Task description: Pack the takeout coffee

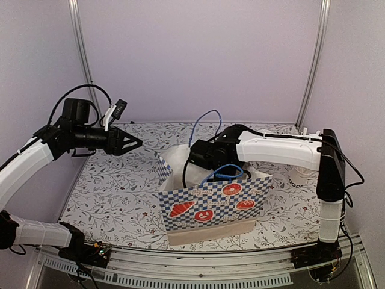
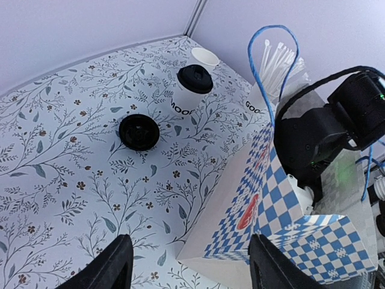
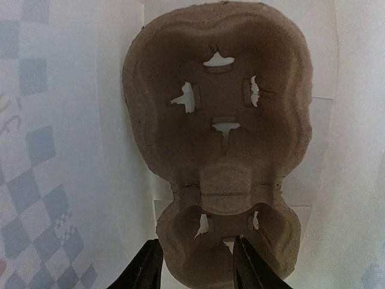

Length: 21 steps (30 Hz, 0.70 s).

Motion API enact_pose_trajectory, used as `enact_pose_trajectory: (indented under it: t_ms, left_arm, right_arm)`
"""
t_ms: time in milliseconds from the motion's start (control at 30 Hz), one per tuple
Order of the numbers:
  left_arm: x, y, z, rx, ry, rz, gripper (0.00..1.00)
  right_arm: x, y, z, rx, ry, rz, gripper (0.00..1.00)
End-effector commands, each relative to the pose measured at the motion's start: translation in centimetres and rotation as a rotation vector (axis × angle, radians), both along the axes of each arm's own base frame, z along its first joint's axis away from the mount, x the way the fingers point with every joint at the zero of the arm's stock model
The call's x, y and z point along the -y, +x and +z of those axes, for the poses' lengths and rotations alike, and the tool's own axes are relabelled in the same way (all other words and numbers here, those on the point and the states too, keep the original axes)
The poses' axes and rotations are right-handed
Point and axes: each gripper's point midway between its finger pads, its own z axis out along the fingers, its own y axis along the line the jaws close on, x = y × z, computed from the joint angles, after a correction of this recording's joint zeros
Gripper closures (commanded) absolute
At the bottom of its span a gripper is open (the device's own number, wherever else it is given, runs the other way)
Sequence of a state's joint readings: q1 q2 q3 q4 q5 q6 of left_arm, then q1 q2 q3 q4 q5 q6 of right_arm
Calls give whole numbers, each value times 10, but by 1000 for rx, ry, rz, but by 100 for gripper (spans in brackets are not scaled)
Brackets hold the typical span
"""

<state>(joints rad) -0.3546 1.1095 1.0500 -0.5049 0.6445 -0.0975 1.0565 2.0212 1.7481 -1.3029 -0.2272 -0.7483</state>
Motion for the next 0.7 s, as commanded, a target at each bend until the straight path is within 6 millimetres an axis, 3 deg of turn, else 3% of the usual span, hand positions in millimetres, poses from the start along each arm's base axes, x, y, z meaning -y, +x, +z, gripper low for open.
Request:
enact_pose_trajectory:
  t_ms: [0, 267, 433, 567, 600, 667]
  left_arm:
    - [-1, 3, -2, 11, -11, -3, 32]
    - [-1, 1, -5, -4, -21, -2, 32]
    - [0, 1, -4, -20, -35, 1, 31]
    - [4, -2, 1, -34, -55, -22, 30]
    - [5, -2, 4, -32, -62, -27, 30]
    - [7, -3, 11, -26, -73, -37, 29]
  right_arm:
    - [-3, -6, -19, -21, -2, -9, 57]
    - [-5, -5, -8, 17, 27, -9, 40]
    - [-11, -6, 13, 40, 70, -6, 31]
    - [-17, -8, 41, 61, 141, 4, 16]
    - [-17, -9, 46, 62, 150, 8, 4]
    - [-15, -10, 54, 68, 165, 14, 1]
